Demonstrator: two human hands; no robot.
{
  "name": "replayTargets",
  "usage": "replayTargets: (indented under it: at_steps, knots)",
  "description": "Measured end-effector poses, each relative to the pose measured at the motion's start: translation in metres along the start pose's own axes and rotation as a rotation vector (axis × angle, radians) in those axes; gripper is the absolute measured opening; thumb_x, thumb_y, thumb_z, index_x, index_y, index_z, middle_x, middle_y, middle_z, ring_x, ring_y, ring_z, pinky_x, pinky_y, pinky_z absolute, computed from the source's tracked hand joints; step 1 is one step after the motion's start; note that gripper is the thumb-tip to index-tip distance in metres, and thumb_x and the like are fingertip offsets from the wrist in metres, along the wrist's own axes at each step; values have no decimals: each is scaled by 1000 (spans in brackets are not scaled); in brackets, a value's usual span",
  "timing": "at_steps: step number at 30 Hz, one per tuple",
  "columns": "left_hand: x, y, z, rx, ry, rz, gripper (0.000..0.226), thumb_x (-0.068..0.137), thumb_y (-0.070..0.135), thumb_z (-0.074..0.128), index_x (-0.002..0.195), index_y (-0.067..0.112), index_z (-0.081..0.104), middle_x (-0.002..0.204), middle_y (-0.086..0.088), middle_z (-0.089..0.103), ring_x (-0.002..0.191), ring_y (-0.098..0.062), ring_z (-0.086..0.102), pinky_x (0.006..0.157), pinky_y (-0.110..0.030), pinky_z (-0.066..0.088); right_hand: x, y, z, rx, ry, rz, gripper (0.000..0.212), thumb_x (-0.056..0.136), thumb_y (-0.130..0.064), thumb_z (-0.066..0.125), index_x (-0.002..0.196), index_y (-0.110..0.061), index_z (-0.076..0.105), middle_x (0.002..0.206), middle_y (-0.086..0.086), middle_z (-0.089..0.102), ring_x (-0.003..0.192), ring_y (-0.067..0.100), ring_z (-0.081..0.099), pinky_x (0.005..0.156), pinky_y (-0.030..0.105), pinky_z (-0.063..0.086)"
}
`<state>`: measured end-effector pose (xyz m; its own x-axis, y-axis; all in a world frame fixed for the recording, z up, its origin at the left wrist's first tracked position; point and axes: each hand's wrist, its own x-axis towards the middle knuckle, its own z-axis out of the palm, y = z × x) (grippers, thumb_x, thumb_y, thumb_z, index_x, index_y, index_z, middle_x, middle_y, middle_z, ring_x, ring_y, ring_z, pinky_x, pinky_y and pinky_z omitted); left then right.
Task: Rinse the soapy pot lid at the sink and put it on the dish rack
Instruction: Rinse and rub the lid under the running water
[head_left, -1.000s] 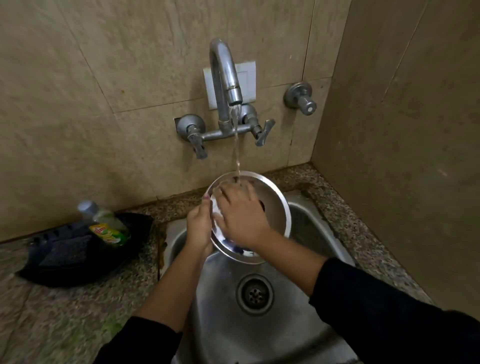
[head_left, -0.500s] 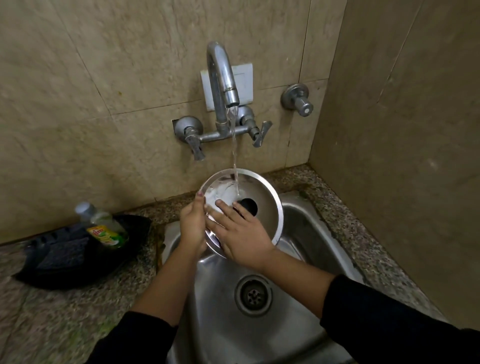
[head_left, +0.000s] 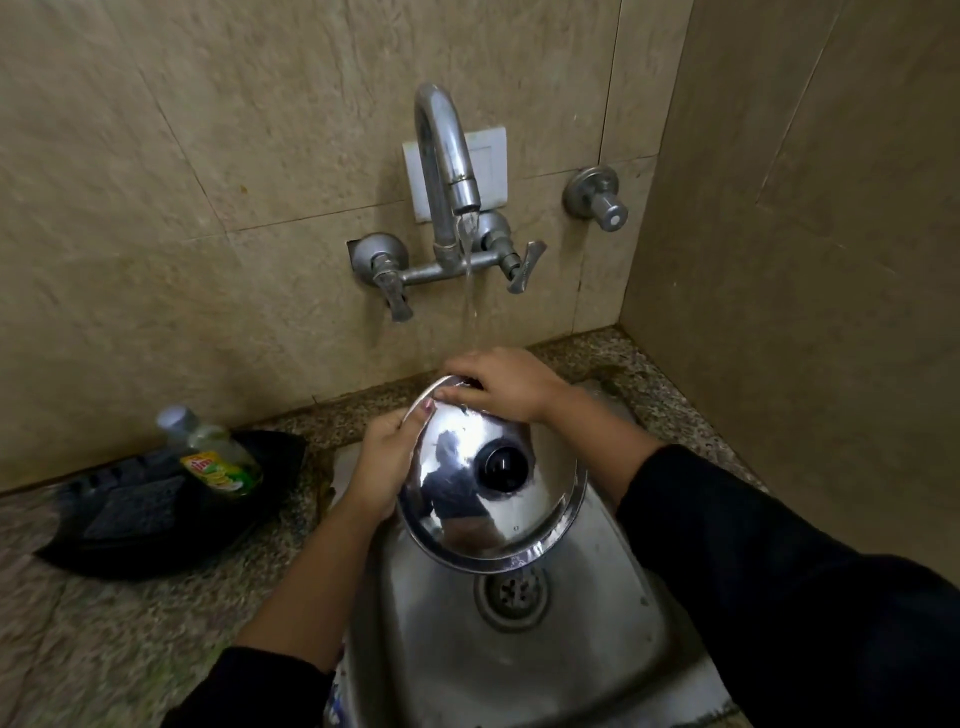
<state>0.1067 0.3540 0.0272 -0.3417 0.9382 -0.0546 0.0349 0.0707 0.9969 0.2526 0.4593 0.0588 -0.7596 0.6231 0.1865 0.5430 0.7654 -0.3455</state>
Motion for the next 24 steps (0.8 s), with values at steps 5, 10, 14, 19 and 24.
replayTargets:
  at_steps: [5,10,14,19,24]
  knots:
    - [1,-5,-13,-57,11,-32,26,93,25,56,75,8,65,62,2,68,56,-9,62,54,-20,49,-8,33,4,57,90,238,56,91,-65,41,94,-18,71,85,7,72,75,19,62,70,37,49]
    - [5,2,-13,14,-20,-8,29,93,26,56,78,4,66,73,-13,64,66,-20,58,61,-27,47,10,3,11,-92,92,-9,39,94,-55,45,84,-19,55,80,2,63,69,16,54,59,31,36]
    - [3,-7,-19,-101,124,-44,25,92,26,57,75,9,67,70,-7,66,66,-18,61,66,-31,49,2,26,16,306,225,353,55,84,-68,50,78,-15,64,70,0,65,68,18,61,62,34,45]
    - [10,-5,-27,-115,-12,-240,48,75,43,72,102,4,69,93,-16,71,84,-28,68,74,-34,54,-8,21,30,307,256,498,57,83,-70,49,74,-16,68,70,4,69,70,22,65,64,34,47]
    - [12,17,-17,73,-176,-136,34,91,27,58,92,-6,68,77,-15,68,68,-26,64,63,-29,51,-8,10,25,346,152,405,51,93,-61,41,67,-22,63,64,-1,62,60,14,57,57,29,39]
